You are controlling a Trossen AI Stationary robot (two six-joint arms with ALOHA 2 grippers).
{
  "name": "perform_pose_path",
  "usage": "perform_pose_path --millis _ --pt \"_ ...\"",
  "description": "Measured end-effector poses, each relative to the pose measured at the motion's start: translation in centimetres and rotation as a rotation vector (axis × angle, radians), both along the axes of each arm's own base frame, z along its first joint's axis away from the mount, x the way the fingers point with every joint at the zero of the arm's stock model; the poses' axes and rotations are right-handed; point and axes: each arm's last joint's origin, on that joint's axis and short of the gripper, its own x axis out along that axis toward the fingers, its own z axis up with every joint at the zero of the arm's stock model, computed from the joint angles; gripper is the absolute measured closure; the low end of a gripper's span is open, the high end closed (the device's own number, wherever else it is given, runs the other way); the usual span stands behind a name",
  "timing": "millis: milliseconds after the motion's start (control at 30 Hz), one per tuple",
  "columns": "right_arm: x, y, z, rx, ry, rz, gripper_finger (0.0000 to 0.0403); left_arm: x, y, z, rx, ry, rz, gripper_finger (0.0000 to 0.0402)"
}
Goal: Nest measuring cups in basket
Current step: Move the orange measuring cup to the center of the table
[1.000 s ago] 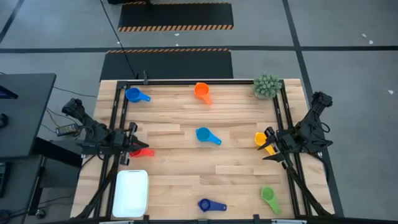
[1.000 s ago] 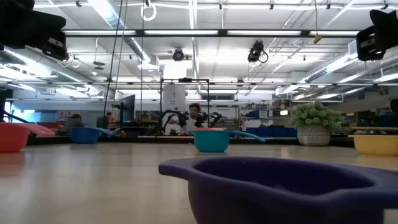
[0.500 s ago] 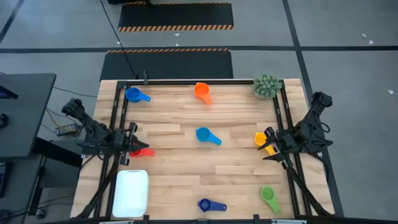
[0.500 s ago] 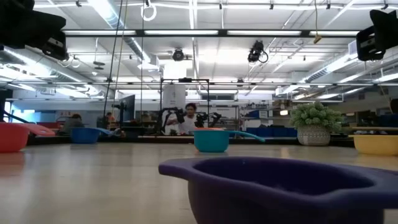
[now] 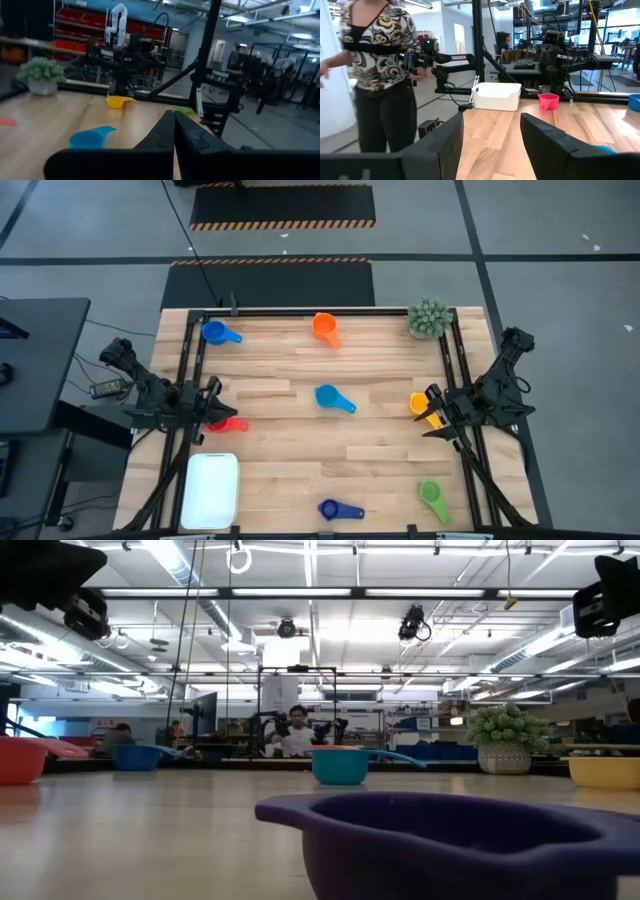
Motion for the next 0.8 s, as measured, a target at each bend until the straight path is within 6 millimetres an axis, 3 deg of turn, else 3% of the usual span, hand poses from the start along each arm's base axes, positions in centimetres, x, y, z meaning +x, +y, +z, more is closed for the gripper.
perform_pose_path --millis 233,333,433,633,800 --pt "0.0 0.0 0.0 0.000 0.000 0.000 0.0200 0.0 0.3 0.2 0.059 -0.014 0.091 0.0395" --pt "0.0 0.0 0.0 0.000 0.000 0.000 0.0200 -0.2 0.8 1.1 0.083 -0.018 0.226 0.0398" --pt "0.0 0.0 0.0 0.000 0.000 0.000 0.0200 -0.7 1.5 3.2 0.122 -0.016 0.353 0.0399" --pt "0.0 0.0 0.0 0.000 0.000 0.000 0.0200 -1.2 2.1 8.2 0.201 0.063 0.440 0.0400" --pt "0.0 0.0 0.0 0.000 0.000 0.000 0.0200 -0.7 1.9 13.4 0.242 0.137 0.570 0.0400"
